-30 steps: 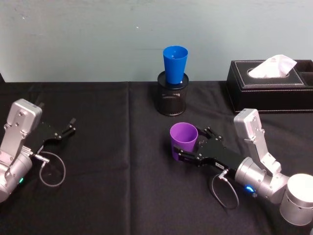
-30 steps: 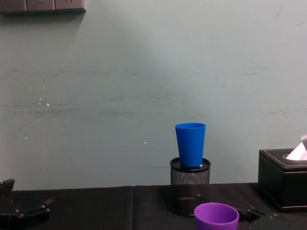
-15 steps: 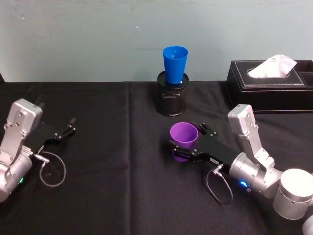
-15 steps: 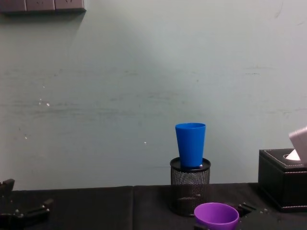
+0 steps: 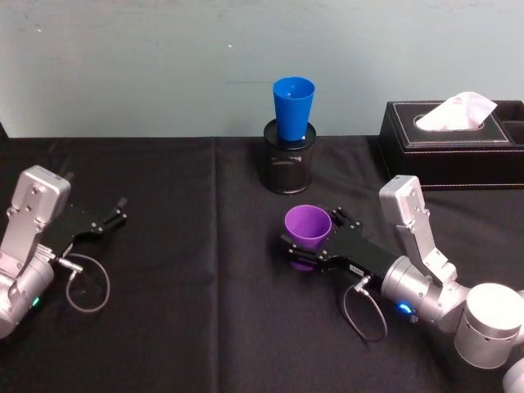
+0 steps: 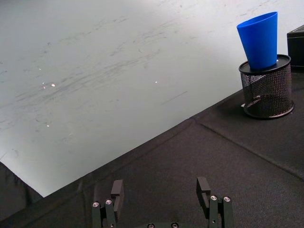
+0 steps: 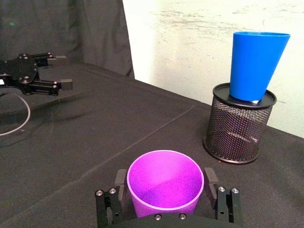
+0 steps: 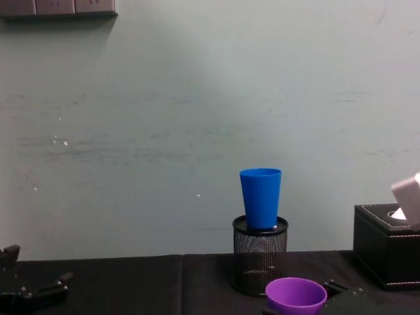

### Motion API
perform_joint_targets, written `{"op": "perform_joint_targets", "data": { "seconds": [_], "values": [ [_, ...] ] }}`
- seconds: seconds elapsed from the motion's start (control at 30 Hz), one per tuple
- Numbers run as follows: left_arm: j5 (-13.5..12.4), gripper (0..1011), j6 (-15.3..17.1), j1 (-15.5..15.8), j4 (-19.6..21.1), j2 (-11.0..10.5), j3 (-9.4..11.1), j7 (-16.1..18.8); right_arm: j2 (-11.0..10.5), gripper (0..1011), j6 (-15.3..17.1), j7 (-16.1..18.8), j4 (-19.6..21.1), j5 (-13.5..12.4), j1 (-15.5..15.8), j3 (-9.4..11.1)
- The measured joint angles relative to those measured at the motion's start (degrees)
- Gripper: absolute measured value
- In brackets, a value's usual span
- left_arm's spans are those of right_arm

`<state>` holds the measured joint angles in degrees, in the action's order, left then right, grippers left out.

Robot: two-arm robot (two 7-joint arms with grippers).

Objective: Pick up one cup with a gripper and tap it against the other cup.

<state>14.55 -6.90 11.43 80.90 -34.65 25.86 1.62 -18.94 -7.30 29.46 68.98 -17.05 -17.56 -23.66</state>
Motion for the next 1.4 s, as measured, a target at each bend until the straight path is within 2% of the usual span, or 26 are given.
{"op": "perform_joint_targets", "data": {
  "seconds": [0.23,0.47,0.5,0.9,1.03,1.1,1.13,1.33,1.4],
  "values": [
    [0.00,1000,0.00,0.00,0.00,0.00,0.00,0.00,-0.01,1004,0.00,-0.05,0.01,-0.02,0.01,0.03],
    [0.00,1000,0.00,0.00,0.00,0.00,0.00,0.00,-0.05,863,-0.01,-0.08,0.04,-0.03,0.01,0.04],
    [0.00,1000,0.00,0.00,0.00,0.00,0.00,0.00,-0.05,809,-0.01,-0.08,0.04,-0.03,0.01,0.04],
    [0.00,1000,0.00,0.00,0.00,0.00,0.00,0.00,-0.30,738,-0.08,-0.14,0.76,-0.07,0.14,0.16],
    [0.00,1000,0.00,0.00,0.00,0.00,0.00,0.00,-1.09,726,1.28,-0.42,3.58,-0.20,0.39,0.50],
    [0.00,1000,0.00,0.00,0.00,0.00,0.00,0.00,-2.10,723,4.00,-0.90,6.92,-0.15,0.46,0.57],
    [0.00,1000,0.00,0.00,0.00,0.00,0.00,0.00,-2.10,723,4.00,-0.90,6.92,-0.15,0.46,0.57],
    [0.00,1000,0.00,0.00,0.00,0.00,0.00,0.00,-4.04,723,8.88,-1.21,13.68,-0.78,0.33,0.85],
    [0.00,1000,0.00,0.00,0.00,0.00,0.00,0.00,-4.85,723,11.43,-1.41,16.70,-1.55,-0.04,1.06]
  ]
}}
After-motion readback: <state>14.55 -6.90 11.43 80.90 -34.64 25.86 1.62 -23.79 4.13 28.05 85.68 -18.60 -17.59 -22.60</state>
